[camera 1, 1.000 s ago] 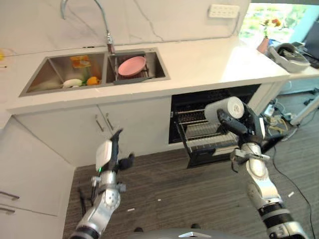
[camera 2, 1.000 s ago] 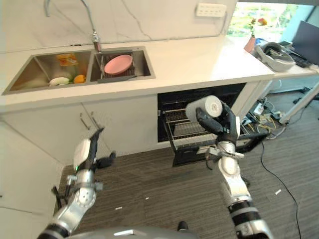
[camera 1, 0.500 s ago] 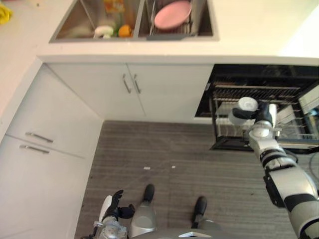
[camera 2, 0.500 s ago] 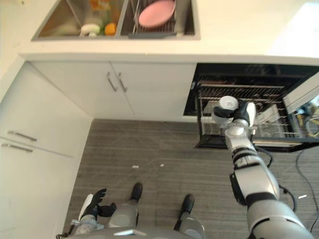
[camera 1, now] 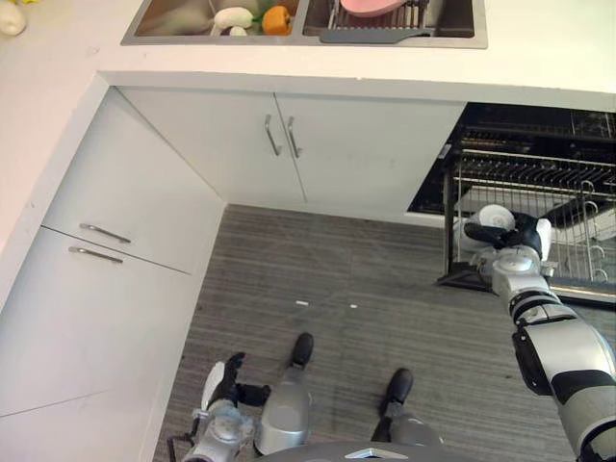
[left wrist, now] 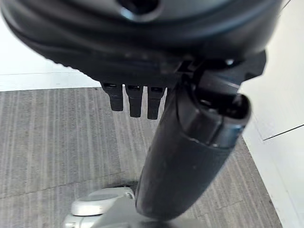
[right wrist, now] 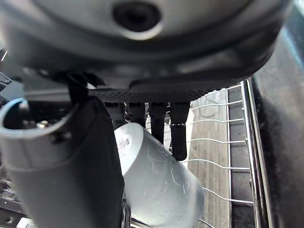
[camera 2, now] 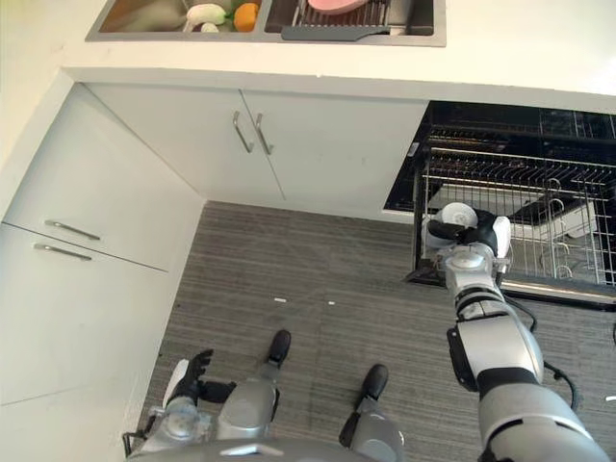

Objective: Place the dishes in the dishwasher.

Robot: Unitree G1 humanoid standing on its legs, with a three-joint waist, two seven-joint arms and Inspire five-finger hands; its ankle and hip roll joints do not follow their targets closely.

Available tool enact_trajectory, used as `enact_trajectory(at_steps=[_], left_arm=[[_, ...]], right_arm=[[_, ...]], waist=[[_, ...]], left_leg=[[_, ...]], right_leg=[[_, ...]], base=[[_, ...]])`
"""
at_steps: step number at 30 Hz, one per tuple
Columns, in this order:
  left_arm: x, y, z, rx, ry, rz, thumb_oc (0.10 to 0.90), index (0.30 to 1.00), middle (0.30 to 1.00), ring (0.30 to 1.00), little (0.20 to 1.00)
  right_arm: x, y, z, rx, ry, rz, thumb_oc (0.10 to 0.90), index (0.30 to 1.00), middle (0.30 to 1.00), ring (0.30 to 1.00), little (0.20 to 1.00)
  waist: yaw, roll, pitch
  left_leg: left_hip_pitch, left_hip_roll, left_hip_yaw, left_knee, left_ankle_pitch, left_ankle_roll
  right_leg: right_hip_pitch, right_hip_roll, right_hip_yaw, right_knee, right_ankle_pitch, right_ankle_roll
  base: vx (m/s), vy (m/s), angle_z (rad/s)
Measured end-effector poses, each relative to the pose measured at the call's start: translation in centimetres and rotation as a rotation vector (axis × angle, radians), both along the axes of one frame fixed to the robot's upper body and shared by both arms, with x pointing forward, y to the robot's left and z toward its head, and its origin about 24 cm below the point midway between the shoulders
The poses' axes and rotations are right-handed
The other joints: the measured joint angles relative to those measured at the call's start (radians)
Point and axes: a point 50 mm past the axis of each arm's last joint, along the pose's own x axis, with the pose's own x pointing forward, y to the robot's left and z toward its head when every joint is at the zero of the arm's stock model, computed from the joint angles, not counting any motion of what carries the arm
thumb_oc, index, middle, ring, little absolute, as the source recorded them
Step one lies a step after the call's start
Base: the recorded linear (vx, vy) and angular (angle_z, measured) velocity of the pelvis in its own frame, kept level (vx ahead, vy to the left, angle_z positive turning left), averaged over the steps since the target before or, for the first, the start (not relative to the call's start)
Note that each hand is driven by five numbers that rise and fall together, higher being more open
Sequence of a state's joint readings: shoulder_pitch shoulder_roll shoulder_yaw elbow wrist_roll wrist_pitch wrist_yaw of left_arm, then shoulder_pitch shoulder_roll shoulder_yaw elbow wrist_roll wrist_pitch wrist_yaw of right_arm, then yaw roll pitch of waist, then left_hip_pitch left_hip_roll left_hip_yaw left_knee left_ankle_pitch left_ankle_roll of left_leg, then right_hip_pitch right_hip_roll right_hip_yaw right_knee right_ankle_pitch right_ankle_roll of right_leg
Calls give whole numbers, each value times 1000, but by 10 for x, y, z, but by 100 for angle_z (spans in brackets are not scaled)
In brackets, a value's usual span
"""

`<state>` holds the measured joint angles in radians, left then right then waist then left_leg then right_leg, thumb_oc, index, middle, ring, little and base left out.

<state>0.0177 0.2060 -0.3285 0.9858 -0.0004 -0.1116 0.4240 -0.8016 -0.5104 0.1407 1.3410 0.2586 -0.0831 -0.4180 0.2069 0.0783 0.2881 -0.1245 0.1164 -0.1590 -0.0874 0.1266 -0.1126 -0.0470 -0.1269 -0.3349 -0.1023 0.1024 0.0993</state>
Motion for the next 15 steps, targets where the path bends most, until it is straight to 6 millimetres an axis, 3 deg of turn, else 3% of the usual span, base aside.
enact_trajectory(at_steps=[6,8,12,15], left_arm=[[-3,8,-1,19,14,31,800,900,900,900,900],[-11,17,-5,38,60,67,800,900,900,900,900],[-25,29,-9,55,118,113,800,900,900,900,900],[-32,31,-12,57,154,125,800,900,900,900,900]], right_arm=[[4,6,1,5,-7,41,800,900,900,900,900],[6,9,3,7,-8,71,800,900,900,900,900],[13,17,10,10,-43,130,800,900,900,900,900],[17,31,15,39,-103,186,800,900,900,900,900]], waist=[[-29,-42,-11],[-50,-76,-31],[-74,-120,-65],[-88,-128,-90]], left_leg=[[30,1,9,-2,-1,-1],[47,2,17,-2,-6,0],[83,2,49,-3,-16,6],[106,2,75,-3,-25,12]], right_leg=[[25,-1,8,0,-2,0],[36,0,16,0,-2,0],[54,-2,46,-3,-2,1],[63,-4,71,-3,-1,2]], base=[[30,-8,-3],[41,3,-13],[14,15,-22],[7,26,-21]])
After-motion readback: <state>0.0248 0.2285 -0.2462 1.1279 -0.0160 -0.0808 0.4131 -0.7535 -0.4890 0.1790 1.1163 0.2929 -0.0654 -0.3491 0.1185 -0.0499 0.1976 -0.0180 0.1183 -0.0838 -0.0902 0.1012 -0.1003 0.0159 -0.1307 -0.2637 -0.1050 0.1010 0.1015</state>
